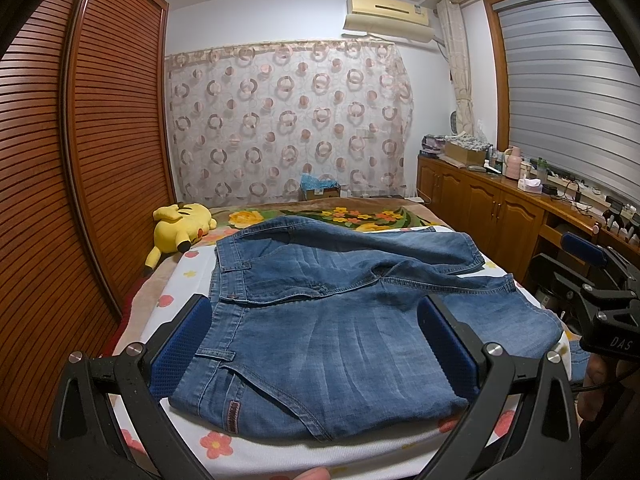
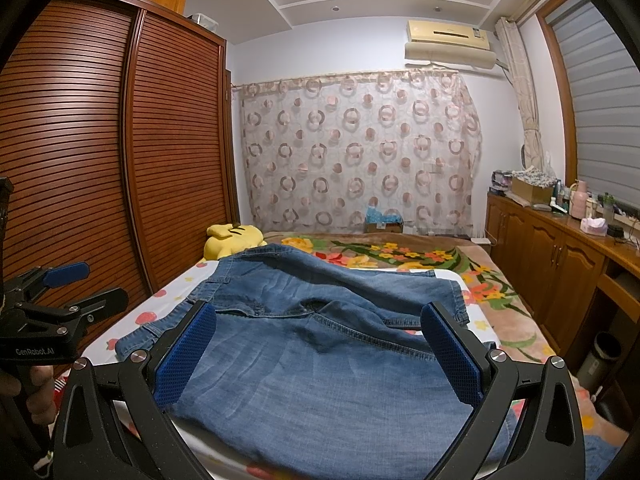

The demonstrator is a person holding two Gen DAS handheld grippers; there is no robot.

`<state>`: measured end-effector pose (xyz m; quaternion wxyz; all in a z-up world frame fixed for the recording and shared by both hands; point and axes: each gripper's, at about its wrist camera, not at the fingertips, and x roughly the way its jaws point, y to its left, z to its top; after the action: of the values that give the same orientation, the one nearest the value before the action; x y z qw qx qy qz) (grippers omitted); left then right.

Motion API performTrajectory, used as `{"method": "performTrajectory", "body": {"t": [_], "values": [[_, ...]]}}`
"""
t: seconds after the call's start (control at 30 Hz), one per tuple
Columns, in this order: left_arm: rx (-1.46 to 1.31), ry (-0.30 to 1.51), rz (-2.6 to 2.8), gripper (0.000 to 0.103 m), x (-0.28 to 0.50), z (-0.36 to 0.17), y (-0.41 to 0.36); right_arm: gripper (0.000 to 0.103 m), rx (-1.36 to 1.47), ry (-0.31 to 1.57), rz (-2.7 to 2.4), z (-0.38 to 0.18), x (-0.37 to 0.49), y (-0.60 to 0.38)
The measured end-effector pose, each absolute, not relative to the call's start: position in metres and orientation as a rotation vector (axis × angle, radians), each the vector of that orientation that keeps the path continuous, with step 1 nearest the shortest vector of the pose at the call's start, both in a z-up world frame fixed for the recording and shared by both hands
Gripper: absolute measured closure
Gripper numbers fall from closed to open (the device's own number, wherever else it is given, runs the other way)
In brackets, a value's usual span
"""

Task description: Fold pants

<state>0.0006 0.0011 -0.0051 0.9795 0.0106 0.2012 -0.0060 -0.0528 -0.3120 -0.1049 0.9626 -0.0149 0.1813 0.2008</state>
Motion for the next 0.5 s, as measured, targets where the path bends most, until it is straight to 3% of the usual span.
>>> {"method": "performTrajectory", "body": {"t": [0.5], "values": [[0.019, 0.416, -0.013, 0.0, -0.01, -0.004, -0.013, 0.001, -0.025, 0.382, 0.415, -0.109, -0.051, -0.312]]}}
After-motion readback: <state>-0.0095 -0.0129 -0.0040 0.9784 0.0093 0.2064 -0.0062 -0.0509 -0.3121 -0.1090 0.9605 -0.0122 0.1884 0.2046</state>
